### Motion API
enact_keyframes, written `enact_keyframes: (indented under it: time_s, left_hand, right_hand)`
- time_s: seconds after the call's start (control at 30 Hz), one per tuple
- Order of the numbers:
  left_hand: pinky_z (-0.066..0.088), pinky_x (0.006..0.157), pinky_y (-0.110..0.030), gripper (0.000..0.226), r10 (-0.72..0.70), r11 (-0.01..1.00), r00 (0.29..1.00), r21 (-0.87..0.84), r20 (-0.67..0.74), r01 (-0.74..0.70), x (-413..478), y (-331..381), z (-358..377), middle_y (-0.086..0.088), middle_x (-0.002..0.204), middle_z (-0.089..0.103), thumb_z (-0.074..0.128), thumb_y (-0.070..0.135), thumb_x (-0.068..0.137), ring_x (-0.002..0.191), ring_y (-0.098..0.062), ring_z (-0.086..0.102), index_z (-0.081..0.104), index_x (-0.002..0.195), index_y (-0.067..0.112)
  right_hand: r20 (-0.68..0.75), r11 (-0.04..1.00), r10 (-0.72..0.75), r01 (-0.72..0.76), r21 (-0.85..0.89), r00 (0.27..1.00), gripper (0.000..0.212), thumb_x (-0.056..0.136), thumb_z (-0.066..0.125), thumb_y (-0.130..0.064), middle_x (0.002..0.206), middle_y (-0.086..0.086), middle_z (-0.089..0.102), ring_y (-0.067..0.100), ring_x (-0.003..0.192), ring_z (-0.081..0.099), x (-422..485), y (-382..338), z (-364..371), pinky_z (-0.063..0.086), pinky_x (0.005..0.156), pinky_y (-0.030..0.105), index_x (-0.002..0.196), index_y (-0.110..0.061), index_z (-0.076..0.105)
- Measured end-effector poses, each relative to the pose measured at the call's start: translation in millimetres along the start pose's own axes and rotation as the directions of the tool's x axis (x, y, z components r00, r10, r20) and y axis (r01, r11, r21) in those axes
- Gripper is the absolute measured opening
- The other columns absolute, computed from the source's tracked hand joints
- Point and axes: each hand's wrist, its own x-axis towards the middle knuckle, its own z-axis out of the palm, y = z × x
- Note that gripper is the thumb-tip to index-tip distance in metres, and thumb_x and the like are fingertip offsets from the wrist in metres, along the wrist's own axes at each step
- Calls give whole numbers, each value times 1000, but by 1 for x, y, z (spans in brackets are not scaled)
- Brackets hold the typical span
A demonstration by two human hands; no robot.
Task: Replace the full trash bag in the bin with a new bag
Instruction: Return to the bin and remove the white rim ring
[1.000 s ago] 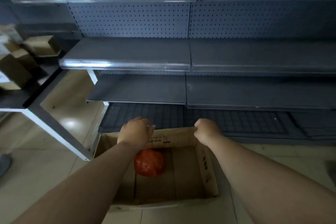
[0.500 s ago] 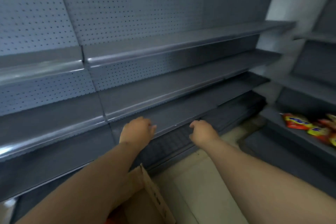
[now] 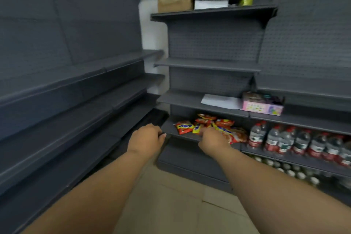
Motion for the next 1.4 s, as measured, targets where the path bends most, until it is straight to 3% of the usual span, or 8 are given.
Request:
enact_keyframes:
  time_s: [0.27,0.5,0.77,0.93,1.17,1.4]
  left_hand:
    - [49,83,-37,30,282,955,959,-97,15,-280,78,218,57,-4,107,63,48,40,89,97,-25,60,67,100,19]
    - [47,79,-36,28,552,823,833,-181,31,-538,95,404,104,-6,105,64,48,39,90,96,-27,59,66,96,19]
    - [48,87,-39,32,799,588,599,-286,58,-757,66,605,149,-8,115,62,46,37,90,105,-30,58,64,106,16]
    - [44,85,-36,33,923,365,384,-343,13,-866,29,720,175,-8,117,63,48,39,89,108,-29,57,63,108,17]
    - [44,86,-37,33,993,95,114,-424,-19,-901,-14,865,202,-7,118,61,47,38,90,108,-29,57,60,111,16]
    - [41,93,-37,37,990,-136,-133,-459,-38,-878,-75,971,225,-5,125,58,45,41,91,115,-29,54,57,118,18]
  right_hand:
    - [-156,965,253,-260,-27,955,36,85,53,-11,127,16,55,33,117,54,6,205,-96,46,96,36,121,-11,58]
    - [-257,843,524,-538,20,812,35,89,51,-9,128,17,56,34,115,55,-47,370,-160,49,93,38,124,-8,55]
    - [-362,621,756,-772,135,546,38,88,48,-10,129,17,53,34,119,50,-143,512,-211,46,98,41,125,-8,53]
    - [-390,452,855,-861,234,343,38,85,52,-10,127,16,54,33,118,51,-208,585,-234,47,96,37,124,-10,55]
    - [-430,192,902,-914,357,21,37,85,50,-10,126,11,52,30,114,53,-283,670,-258,49,92,38,121,-14,57]
    - [-398,-42,883,-884,465,-251,39,84,51,-10,129,11,51,30,117,52,-357,722,-262,46,96,35,122,-14,58]
